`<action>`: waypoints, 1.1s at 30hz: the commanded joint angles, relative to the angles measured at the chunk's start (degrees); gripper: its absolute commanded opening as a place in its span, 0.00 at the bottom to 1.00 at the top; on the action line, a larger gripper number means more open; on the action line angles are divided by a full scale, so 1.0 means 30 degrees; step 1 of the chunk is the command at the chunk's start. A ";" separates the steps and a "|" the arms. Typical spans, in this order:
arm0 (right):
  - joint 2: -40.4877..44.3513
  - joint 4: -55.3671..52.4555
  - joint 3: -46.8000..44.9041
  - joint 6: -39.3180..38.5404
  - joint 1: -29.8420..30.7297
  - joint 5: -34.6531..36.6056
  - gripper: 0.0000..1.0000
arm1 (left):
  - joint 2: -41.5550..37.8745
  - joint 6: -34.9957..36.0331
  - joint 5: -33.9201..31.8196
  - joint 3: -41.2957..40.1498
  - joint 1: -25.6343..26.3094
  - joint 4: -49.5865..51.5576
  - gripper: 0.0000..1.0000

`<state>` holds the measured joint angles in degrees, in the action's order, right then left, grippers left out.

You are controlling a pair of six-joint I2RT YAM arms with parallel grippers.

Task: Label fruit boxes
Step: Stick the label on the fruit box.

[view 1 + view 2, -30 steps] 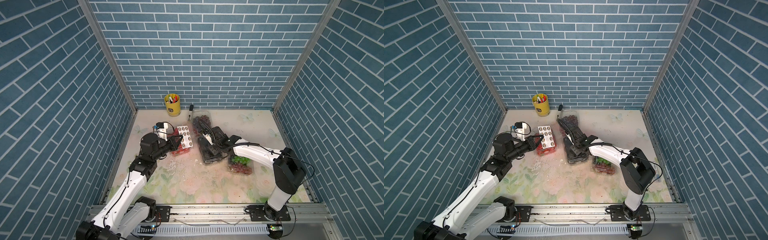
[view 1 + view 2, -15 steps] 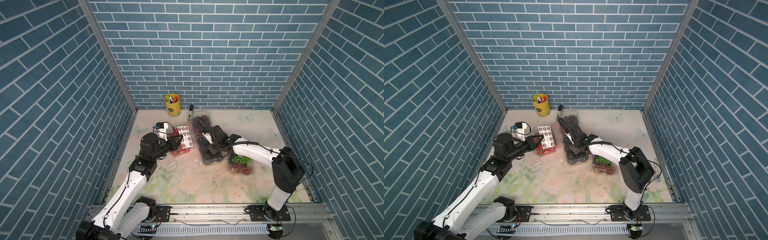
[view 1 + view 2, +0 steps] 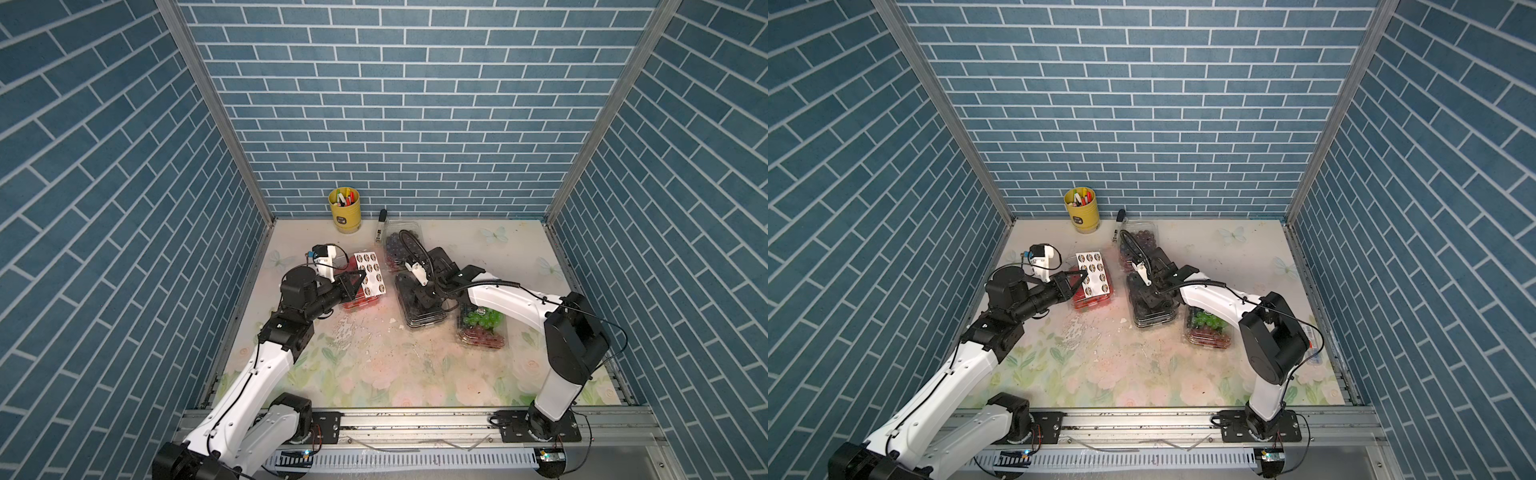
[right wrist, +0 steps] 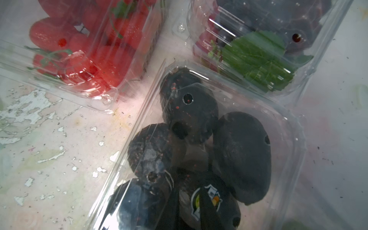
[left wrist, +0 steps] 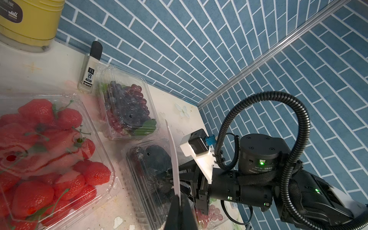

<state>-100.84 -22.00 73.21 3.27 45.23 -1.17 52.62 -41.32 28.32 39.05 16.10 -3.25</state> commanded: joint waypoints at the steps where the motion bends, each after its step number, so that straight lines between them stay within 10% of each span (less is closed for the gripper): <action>1: 0.0292 -0.0815 -0.0317 0.0913 -0.0070 -0.1161 0.21 | -0.0046 0.0253 0.0178 -0.0151 -0.0153 0.0012 0.00; 33: 0.1093 0.0253 -0.0878 0.2192 -0.1648 -0.2056 0.00 | -0.0012 0.0181 0.0202 -0.0139 -0.0151 -0.0005 0.00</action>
<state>-96.68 -21.61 71.07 8.60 40.45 -6.20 52.62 -41.34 28.34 38.94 16.08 -3.27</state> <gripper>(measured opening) 0.041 0.045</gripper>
